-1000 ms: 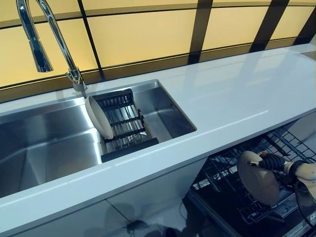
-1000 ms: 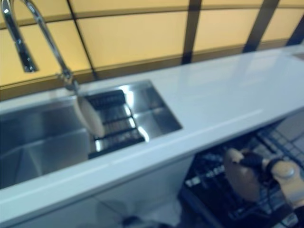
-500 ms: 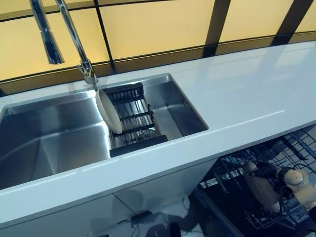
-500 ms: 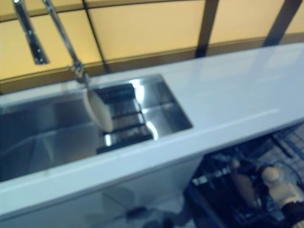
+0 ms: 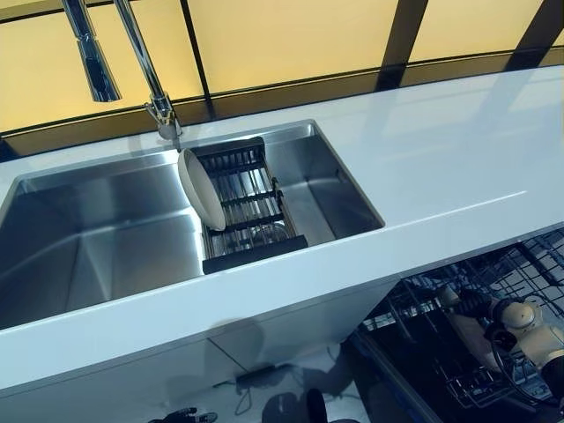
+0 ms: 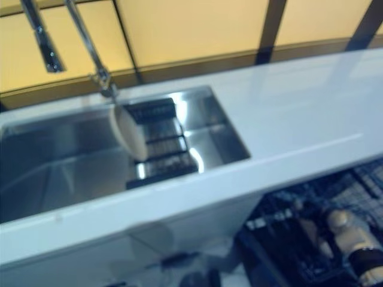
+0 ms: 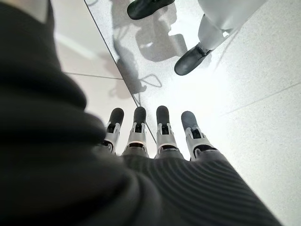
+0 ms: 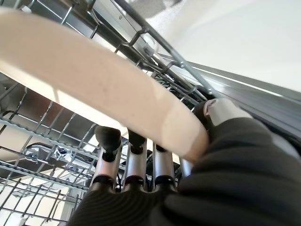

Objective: Take plates into dishwasher

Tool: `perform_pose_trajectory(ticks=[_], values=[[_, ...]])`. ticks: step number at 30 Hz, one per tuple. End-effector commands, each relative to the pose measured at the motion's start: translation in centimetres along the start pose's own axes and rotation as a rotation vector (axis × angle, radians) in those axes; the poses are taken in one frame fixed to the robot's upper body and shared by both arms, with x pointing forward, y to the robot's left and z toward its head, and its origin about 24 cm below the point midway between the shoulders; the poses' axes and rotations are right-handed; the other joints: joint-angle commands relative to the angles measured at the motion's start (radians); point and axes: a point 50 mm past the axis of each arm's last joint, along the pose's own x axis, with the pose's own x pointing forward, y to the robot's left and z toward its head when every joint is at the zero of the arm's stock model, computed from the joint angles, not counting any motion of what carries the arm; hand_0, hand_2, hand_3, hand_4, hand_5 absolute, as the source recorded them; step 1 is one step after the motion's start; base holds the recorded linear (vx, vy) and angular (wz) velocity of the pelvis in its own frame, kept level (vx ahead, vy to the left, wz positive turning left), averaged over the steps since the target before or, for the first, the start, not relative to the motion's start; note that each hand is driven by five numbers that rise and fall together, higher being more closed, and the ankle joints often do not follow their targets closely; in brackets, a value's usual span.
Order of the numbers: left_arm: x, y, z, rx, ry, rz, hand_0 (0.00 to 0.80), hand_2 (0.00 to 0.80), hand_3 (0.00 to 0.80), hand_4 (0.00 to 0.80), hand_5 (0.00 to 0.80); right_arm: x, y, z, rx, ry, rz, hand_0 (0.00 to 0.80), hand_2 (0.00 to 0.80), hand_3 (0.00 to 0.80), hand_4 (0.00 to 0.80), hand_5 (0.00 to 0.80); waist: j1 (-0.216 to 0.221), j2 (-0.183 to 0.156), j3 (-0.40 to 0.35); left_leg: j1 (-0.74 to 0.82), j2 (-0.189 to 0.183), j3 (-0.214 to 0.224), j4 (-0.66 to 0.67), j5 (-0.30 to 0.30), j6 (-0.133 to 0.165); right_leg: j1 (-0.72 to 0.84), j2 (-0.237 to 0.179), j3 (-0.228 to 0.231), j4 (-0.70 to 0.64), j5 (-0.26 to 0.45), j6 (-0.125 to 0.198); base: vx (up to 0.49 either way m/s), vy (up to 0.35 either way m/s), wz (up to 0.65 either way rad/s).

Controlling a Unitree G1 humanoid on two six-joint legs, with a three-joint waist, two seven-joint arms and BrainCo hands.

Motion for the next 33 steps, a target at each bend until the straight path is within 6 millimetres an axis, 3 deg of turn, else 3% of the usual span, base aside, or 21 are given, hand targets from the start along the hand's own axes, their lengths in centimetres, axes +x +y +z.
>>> perform_pose_trajectory(ticks=[1,10,11,12,14,15,25,29,33], values=[[-0.2,1.5,0.7,0.020,-0.009,0.025,0.000,0.000,0.000,0.000,0.000,0.9,-0.8,1.9,0.024,-0.051,-0.028,0.800,0.800,0.800,0.800,0.800,0.018,-0.014,0.001,-0.043,0.010,-0.084,-0.001,-0.020,0.013,0.048,-0.028,-0.046,0.004,-0.084,0.075,0.000,0.000,0.00],[-0.2,1.5,1.2,0.024,-0.023,0.023,0.000,0.000,0.000,0.000,0.000,0.7,-1.0,1.0,0.022,-0.024,-0.034,0.797,0.797,0.797,0.797,0.797,0.014,-0.017,0.004,-0.043,0.009,-0.082,-0.001,-0.018,0.014,0.046,-0.028,-0.040,0.004,-0.081,0.074,0.000,0.000,0.00],[-0.2,1.5,1.2,0.024,-0.024,0.023,0.000,0.000,0.000,0.000,0.000,0.7,-1.1,1.0,0.023,-0.025,-0.042,0.489,0.489,0.489,0.489,0.489,0.013,-0.018,0.004,-0.042,0.009,-0.082,-0.001,-0.019,0.014,0.047,-0.028,-0.038,0.004,-0.081,0.074,0.000,0.000,0.00],[-0.2,1.5,1.2,0.023,-0.025,0.023,0.000,0.000,0.000,0.000,0.000,0.7,-1.1,1.1,0.027,-0.028,-0.048,0.094,0.094,0.094,0.094,0.094,0.013,-0.018,0.005,-0.042,0.009,-0.082,-0.001,-0.019,0.014,0.047,-0.028,-0.037,0.004,-0.081,0.074,0.000,0.000,0.00],[-0.2,1.5,1.2,0.019,-0.026,0.025,0.000,0.000,0.000,0.000,0.000,0.6,-1.3,1.1,0.029,-0.033,-0.058,0.144,0.144,0.144,0.144,0.144,0.009,-0.021,0.004,-0.041,0.009,-0.080,-0.001,-0.021,0.015,0.046,-0.027,-0.034,0.004,-0.081,0.074,0.000,0.000,0.00],[-0.2,1.6,1.1,0.017,-0.026,0.026,0.000,0.000,0.000,0.000,0.000,0.5,-1.3,1.1,0.031,-0.034,-0.067,0.000,0.000,0.000,0.000,0.000,0.008,-0.022,0.003,-0.041,0.009,-0.079,-0.001,-0.021,0.015,0.046,-0.027,-0.033,0.004,-0.081,0.075,0.000,0.000,0.00],[-0.3,1.6,0.3,0.000,-0.010,0.028,0.000,0.000,0.000,0.000,0.000,-0.7,-2.4,0.2,0.024,-0.019,-0.118,0.000,0.000,0.000,0.000,0.000,-0.005,-0.041,-0.008,-0.030,0.014,-0.062,-0.001,-0.027,0.016,0.051,-0.023,-0.025,0.004,-0.079,0.078,0.000,0.000,0.00],[-0.4,1.7,0.0,-0.011,-0.006,0.032,0.000,0.000,0.000,0.000,0.000,-1.7,-3.6,0.1,0.037,-0.020,-0.164,0.000,0.000,0.000,0.000,0.000,-0.014,-0.048,-0.009,-0.022,0.016,-0.059,-0.001,-0.032,0.016,0.057,-0.021,-0.021,0.004,-0.079,0.079,0.008,0.005,0.00],[-0.5,1.9,-0.5,-0.027,0.002,0.043,0.000,0.000,0.000,0.000,0.000,-3.8,-6.1,-1.0,0.063,0.024,-0.251,0.000,0.000,0.000,0.000,0.000,-0.028,-0.064,-0.016,-0.013,0.018,-0.050,-0.001,-0.036,0.016,0.062,-0.017,-0.013,0.004,-0.076,0.082,0.039,0.029,-0.01]])
